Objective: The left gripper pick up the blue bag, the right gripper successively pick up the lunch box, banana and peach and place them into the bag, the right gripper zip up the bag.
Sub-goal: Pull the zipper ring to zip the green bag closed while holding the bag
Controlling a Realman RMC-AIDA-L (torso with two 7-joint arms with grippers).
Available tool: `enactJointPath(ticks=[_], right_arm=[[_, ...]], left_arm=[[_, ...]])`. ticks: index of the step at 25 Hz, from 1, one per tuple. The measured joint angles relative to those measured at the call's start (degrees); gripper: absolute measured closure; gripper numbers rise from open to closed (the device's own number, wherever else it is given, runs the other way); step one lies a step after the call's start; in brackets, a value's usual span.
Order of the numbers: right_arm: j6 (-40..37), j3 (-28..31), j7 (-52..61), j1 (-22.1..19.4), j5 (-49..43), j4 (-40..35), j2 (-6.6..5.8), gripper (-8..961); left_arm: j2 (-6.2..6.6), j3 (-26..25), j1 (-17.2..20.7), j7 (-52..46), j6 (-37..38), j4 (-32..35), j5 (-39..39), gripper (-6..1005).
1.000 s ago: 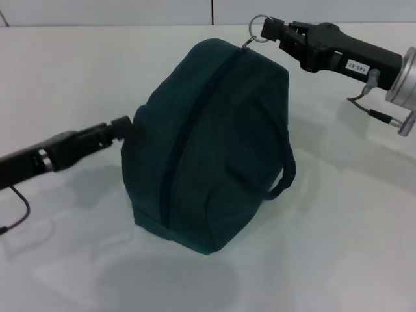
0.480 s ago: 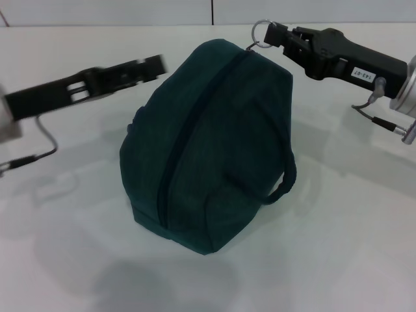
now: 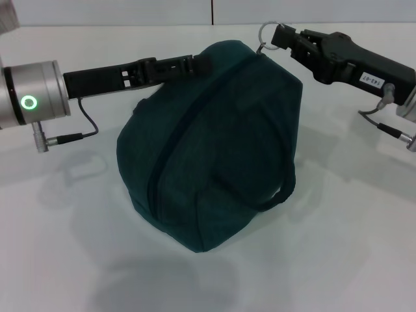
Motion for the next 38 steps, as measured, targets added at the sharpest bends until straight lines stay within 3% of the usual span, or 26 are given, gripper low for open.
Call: enactJointPath(ticks=[8, 13, 23, 26, 32, 38], right_arm=[[-0.31, 0.1, -0.42, -0.64, 1.25, 0.06, -0.02, 950], [-0.79, 0.11, -0.73, -0.86, 1.27, 0.1, -0.05, 950], [-2.63, -0.29, -0.37, -1.7, 3.23, 2.4, 0.14, 949], [-2.91, -0.42, -0.32, -1.69, 4.65, 4.19, 0.2, 949], [-2.41, -1.17, -0.08, -0.96, 8.45, 9.34, 0.23, 950], [-3.73, -1.32, 1.91, -0.97, 10.2, 11.12, 0.22, 950]], left_arm=[[-0.57, 2.94, 0.01, -1.79, -1.82, -0.2, 0.48, 133], [-1.06, 5.88, -0.09, -1.76, -1.64, 0.15, -0.64, 330], [-1.07, 5.82, 0.07, -1.51, -1.72, -0.19, -3.92, 583], [-1.16, 5.81, 0.13, -1.45, -2.0, -0.21, -3.96, 818], [-1.38, 5.75, 0.01, 0.07, -2.11, -0.81, -4.07, 946], [-1.43, 5.9, -0.14, 1.44, -2.1, -2.3, -5.21, 943]])
